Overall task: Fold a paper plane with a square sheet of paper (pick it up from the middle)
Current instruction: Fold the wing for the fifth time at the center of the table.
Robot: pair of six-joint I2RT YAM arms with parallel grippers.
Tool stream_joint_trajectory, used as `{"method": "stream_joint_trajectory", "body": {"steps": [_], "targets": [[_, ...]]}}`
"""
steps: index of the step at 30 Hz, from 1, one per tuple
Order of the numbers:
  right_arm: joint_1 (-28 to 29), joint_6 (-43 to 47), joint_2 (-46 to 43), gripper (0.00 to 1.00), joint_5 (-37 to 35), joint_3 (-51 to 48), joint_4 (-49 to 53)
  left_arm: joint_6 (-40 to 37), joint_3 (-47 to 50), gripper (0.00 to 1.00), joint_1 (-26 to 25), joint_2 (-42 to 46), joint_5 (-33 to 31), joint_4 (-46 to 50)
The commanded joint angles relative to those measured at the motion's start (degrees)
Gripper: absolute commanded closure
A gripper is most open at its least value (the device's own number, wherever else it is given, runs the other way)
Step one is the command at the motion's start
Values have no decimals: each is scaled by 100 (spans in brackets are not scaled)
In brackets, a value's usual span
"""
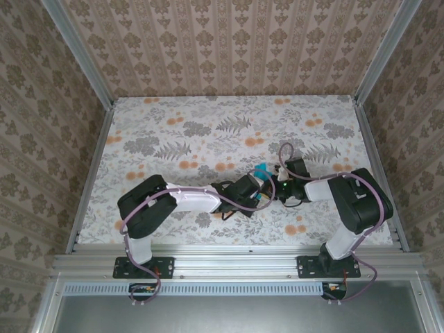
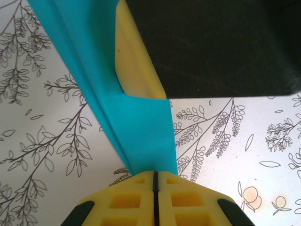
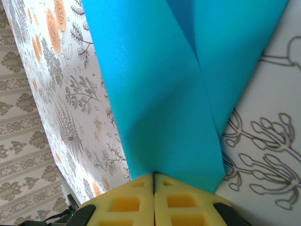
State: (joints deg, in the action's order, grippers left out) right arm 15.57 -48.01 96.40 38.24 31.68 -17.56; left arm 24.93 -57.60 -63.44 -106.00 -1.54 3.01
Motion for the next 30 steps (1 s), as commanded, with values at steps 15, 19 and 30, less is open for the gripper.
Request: {"method": "stream_joint_trajectory", "body": {"steps": [15,19,30], "targets": [[24,546,227,92,-723,163,929,-182,390,90,-287,214,-240,1101],[19,564,260,93,-751,162,939,-111,455,90,-334,327,-238,1133],[19,582,248,93,-783,137,974,-3,596,90,-557,420,-294,1243]]}}
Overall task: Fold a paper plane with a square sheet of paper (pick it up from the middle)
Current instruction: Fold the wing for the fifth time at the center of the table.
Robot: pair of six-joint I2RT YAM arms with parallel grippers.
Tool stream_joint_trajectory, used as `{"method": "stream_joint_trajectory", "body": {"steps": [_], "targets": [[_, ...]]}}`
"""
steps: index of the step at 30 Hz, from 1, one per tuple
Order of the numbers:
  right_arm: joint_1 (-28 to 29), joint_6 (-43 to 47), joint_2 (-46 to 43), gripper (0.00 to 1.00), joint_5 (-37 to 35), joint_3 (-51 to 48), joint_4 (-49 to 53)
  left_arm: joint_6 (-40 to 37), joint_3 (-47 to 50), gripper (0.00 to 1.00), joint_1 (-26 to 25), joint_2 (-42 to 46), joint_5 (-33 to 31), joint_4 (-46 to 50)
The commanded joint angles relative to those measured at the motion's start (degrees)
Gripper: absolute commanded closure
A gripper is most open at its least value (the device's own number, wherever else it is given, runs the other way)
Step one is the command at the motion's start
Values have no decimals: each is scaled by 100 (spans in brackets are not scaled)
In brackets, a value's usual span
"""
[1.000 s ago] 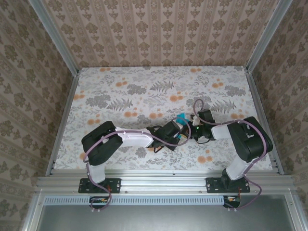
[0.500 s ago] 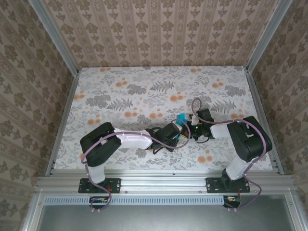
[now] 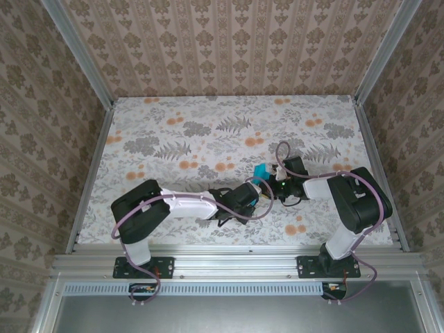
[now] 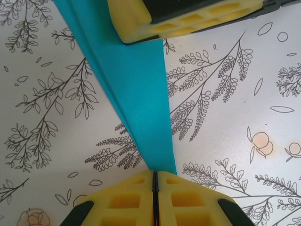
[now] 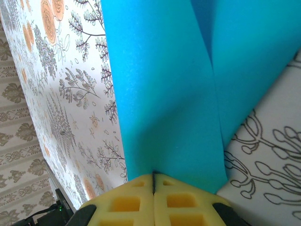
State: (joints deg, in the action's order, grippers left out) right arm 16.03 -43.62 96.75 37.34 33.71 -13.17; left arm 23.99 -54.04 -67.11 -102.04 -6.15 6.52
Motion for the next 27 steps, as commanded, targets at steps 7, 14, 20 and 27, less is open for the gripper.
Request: {"method": "stream_joint_trajectory", "body": {"steps": [7,14,20,27], "targets": [[-30,143,204,93,-690,-67,552,168,279,91,-389,67,-21,1074],[-21,127,176,93,-634,-76,551,212,405,90,-349,606,192,869],[1,90,92,93,-608,-119,547,297,283,90,-74,1128,667,217],[23,-66,78,93,-456,-212,320,521,217,92,376,842,1280,-689]]}}
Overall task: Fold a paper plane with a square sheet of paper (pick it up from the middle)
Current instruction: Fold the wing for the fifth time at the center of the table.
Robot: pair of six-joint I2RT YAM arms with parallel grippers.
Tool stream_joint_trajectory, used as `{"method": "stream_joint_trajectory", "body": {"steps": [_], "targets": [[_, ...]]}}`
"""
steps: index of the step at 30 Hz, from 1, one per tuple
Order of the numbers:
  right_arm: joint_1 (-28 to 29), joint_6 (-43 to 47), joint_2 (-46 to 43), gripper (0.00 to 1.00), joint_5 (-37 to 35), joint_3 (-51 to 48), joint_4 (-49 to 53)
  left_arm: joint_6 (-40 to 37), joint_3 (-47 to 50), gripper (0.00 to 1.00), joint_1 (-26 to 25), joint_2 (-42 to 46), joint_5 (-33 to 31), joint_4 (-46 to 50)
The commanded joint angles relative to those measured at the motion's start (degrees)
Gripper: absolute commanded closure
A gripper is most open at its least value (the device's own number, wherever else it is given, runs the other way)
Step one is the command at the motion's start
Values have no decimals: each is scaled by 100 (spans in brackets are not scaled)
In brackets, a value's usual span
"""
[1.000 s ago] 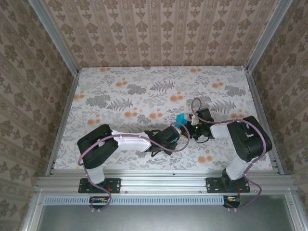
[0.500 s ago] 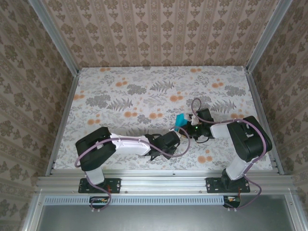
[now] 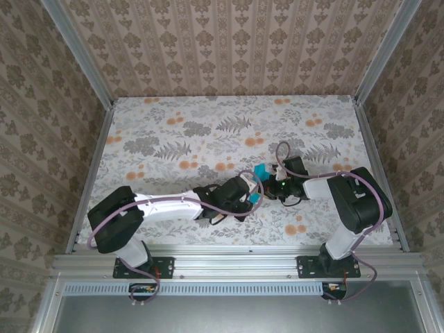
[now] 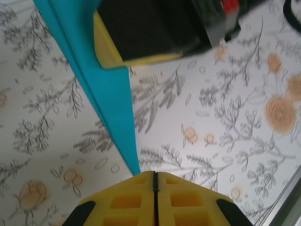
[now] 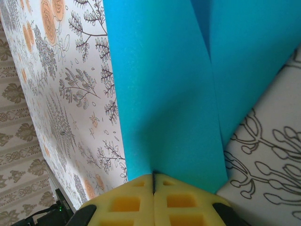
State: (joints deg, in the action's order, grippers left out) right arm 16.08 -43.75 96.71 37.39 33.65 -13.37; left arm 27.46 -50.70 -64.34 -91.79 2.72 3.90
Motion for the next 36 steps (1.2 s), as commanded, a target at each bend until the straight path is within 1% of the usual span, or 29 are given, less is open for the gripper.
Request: {"method": "stream_joint_trajectory", "body": {"steps": [1,5,9,13,16,21,29,33,36], "targets": [[32,-79,70,93,-451,-214,313,183,-140,93,132,-289,466,-520],[47,-165,59,93,-390,-240,209,163,-238,94,278,-669,766,-737],[46,-251,42,93,-328,-262,109,128,-229,95,343,-886,856,-846],[46,-363,25,93,-208,-282,-37,179,-119,96,486,-1097,1080,-1065],[45,-387,-58,92,-194,-271,0,174,-50,96,564,-1156,1099,-1069],[57,-445,-171,93,-158,-296,3,64,90,97,684,-1218,1163,-1025],[62,-570,-541,91,-98,-243,82,-260,154,100,795,-1309,1134,-598],[73,-1032,-599,88,152,-311,-467,-342,106,100,849,-1415,1239,-529],[148,-1208,-724,86,160,-234,-544,-458,39,100,865,-1473,1249,-379]]}}
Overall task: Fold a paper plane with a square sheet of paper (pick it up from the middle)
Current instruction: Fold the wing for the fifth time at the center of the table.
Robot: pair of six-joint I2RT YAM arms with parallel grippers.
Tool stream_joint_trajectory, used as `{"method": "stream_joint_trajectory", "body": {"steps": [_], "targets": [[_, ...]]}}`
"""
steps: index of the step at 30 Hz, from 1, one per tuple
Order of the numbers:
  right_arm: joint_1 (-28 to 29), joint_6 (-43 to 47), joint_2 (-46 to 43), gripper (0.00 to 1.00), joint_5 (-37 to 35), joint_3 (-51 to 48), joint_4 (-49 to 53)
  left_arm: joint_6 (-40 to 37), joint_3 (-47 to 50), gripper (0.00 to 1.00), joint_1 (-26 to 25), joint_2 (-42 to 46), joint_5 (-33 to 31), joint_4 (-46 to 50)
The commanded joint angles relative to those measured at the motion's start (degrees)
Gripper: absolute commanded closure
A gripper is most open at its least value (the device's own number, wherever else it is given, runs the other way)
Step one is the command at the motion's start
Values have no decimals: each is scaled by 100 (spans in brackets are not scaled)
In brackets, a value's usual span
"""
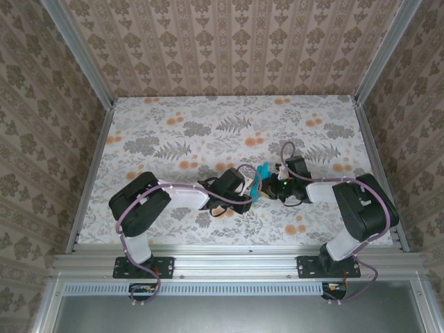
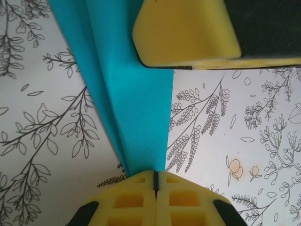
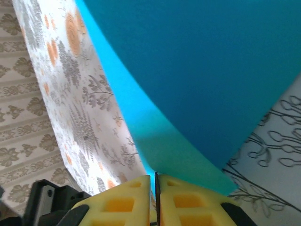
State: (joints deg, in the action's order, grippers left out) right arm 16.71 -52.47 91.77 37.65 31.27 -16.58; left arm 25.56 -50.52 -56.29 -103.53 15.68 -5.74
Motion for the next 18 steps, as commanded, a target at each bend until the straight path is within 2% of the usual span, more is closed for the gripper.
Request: {"method": "stream_joint_trajectory", "body": {"steps": [1,6,11,18], "targets": [[113,-373,-264,86,114,39,-217,-279,33,100,77,-300,-37,588],[201,-562,-156,86,-78,149,-386,-324,62,100,127,-335,-24,575],[267,-743,325,86,-115,294,-720,-357,133,100,137,-336,-32,561],[281,-512,841,86,-314,459,-598,-369,255,100,174,-256,-64,569]]}}
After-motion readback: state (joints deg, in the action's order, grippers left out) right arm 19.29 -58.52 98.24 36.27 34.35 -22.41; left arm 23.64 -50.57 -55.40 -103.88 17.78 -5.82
